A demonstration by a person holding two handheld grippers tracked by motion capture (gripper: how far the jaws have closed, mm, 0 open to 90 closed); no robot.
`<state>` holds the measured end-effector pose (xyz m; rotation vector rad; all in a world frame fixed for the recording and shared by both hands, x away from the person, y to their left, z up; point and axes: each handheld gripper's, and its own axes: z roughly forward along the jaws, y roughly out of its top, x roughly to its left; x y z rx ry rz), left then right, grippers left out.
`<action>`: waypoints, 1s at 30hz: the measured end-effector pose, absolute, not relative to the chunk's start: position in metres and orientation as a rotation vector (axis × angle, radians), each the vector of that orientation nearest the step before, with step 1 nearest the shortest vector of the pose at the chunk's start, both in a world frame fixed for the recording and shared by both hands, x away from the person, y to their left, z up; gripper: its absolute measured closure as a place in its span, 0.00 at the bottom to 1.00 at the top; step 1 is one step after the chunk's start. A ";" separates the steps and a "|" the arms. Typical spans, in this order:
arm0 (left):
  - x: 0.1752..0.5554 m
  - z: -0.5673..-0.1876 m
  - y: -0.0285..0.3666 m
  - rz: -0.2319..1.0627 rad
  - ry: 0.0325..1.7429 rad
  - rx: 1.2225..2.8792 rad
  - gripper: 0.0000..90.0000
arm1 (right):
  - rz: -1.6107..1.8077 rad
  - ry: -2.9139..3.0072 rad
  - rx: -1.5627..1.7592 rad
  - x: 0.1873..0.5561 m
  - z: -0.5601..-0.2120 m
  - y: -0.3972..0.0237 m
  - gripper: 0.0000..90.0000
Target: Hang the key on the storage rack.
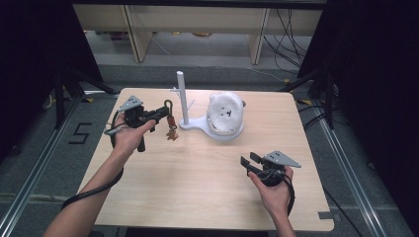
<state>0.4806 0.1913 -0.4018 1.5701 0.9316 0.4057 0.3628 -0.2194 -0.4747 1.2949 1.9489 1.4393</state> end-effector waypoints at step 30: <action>0.520 -0.391 0.191 0.423 0.972 1.582 0.94 | 1.454 1.940 1.306 0.365 -0.476 -0.220 0.60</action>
